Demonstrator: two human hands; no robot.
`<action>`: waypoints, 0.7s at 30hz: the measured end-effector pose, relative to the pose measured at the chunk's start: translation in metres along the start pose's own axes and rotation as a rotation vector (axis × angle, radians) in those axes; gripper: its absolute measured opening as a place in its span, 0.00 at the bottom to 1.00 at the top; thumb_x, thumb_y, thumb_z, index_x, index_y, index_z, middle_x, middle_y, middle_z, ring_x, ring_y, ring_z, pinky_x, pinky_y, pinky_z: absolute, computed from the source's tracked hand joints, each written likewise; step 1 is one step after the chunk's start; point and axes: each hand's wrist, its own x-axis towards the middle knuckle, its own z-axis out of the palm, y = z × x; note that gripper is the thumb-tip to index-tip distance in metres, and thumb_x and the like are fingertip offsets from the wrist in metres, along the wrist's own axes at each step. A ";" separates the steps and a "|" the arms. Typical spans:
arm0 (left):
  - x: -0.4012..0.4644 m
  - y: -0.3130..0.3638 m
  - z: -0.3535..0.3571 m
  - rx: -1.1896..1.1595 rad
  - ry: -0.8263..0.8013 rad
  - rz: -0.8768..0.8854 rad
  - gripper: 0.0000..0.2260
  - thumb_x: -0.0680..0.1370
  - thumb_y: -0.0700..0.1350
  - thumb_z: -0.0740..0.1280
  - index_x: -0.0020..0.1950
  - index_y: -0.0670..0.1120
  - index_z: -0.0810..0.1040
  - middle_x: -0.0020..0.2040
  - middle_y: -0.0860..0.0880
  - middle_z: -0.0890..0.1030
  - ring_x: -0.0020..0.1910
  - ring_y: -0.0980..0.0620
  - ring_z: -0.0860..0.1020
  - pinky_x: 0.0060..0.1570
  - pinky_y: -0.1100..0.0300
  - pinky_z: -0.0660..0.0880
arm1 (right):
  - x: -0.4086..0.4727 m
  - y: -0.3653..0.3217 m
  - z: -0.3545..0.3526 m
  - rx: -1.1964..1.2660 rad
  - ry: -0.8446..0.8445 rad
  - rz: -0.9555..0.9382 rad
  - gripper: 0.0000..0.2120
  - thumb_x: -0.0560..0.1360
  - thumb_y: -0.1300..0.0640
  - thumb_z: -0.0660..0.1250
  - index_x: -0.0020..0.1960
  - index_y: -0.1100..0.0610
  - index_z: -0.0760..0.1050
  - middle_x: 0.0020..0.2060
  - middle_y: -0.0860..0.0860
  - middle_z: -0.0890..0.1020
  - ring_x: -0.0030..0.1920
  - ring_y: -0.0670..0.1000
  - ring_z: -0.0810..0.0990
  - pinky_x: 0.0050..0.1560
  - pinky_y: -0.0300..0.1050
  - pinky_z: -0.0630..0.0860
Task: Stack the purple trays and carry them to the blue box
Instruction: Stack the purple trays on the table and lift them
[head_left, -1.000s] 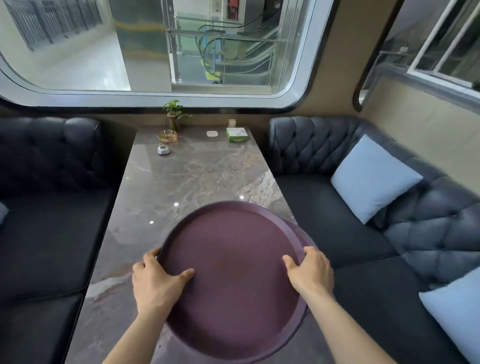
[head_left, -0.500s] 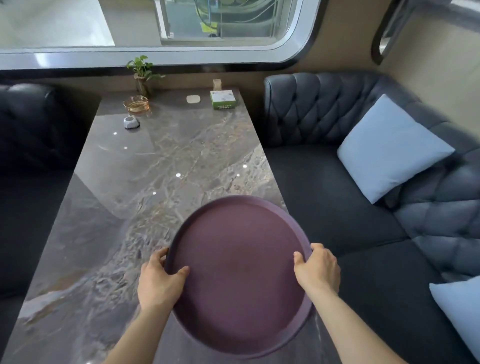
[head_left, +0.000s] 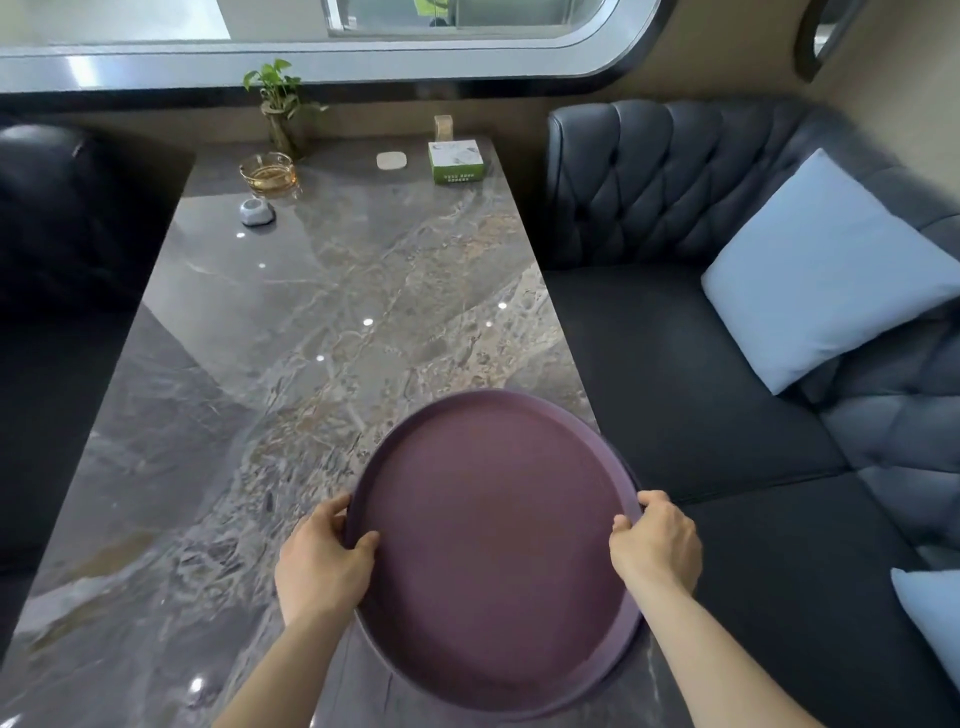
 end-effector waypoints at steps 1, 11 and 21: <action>0.000 0.000 -0.001 -0.003 0.003 0.001 0.22 0.68 0.47 0.75 0.63 0.56 0.79 0.49 0.55 0.86 0.51 0.50 0.83 0.50 0.54 0.76 | 0.000 0.001 0.001 0.007 0.011 0.005 0.18 0.77 0.57 0.70 0.67 0.57 0.74 0.58 0.57 0.83 0.58 0.61 0.81 0.52 0.54 0.79; -0.005 -0.001 0.015 0.004 -0.020 0.020 0.20 0.71 0.45 0.73 0.63 0.54 0.80 0.50 0.55 0.86 0.54 0.49 0.83 0.55 0.52 0.77 | -0.003 0.019 0.005 0.069 0.199 -0.038 0.18 0.76 0.61 0.70 0.66 0.58 0.77 0.57 0.57 0.82 0.58 0.62 0.79 0.48 0.56 0.78; 0.002 -0.001 0.028 0.072 -0.085 0.018 0.20 0.71 0.41 0.71 0.62 0.53 0.76 0.54 0.50 0.85 0.57 0.43 0.80 0.55 0.49 0.75 | 0.005 0.030 0.011 0.069 0.148 -0.009 0.22 0.77 0.62 0.69 0.71 0.55 0.76 0.60 0.59 0.83 0.59 0.65 0.81 0.55 0.57 0.79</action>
